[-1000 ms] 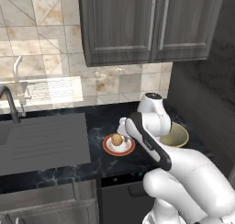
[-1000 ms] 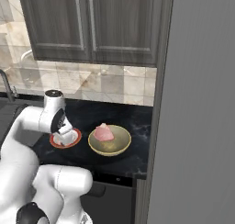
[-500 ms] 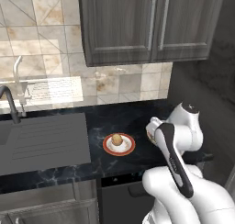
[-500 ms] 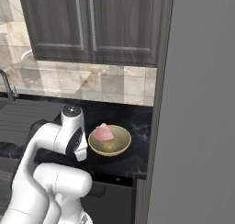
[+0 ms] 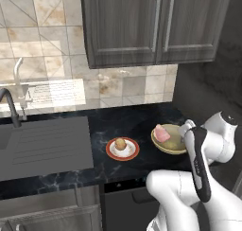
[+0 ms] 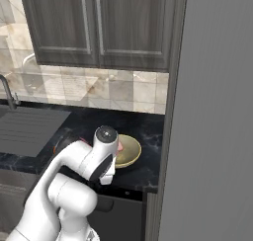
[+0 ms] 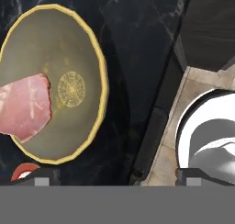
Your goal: Remove the peach from the bowl and place it on the small plate. Then place the bowl with only the steak in the microwave, close the door, and press the start button to microwave the steak.
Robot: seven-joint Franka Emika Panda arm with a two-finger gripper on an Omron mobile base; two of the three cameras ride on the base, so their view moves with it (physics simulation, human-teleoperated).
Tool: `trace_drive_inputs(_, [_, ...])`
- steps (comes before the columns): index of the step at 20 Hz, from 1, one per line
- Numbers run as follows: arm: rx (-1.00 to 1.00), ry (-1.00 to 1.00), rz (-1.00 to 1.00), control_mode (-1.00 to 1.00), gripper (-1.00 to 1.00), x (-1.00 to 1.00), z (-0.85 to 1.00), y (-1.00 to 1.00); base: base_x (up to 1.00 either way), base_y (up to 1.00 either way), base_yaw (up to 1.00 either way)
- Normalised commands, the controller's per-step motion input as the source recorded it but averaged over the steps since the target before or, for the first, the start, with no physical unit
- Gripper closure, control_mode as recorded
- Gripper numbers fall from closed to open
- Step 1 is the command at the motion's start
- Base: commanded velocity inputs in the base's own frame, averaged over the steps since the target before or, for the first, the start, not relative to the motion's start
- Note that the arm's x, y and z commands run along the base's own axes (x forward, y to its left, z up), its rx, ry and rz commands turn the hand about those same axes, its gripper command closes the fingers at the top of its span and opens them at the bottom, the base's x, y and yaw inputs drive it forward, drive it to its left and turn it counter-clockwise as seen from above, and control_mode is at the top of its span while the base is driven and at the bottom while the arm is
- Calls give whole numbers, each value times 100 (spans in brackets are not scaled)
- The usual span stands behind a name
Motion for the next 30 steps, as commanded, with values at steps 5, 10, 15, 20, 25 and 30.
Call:
trace_drive_inputs(5, [1, 0, -20, -100, -100, 0, -5, -31, 0, 0, 0])
trace_drive_inputs(10, [0, 0, -6, -100, -100, 26, -2, 0, 0, 0, 0])
trace_drive_inputs(15, [0, 1, 4, -100, -100, 47, -12, -11, 0, 0, 0])
trace_drive_inputs(20, [0, 1, 7, -100, -100, 42, -19, -12, 0, 0, 0])
trace_drive_inputs(25, [0, 3, 7, -100, -100, 30, -30, -6, 0, 0, 0])
trace_drive_inputs(30, [0, 1, 6, -100, -100, 8, -42, 0, 0, 0, 0])
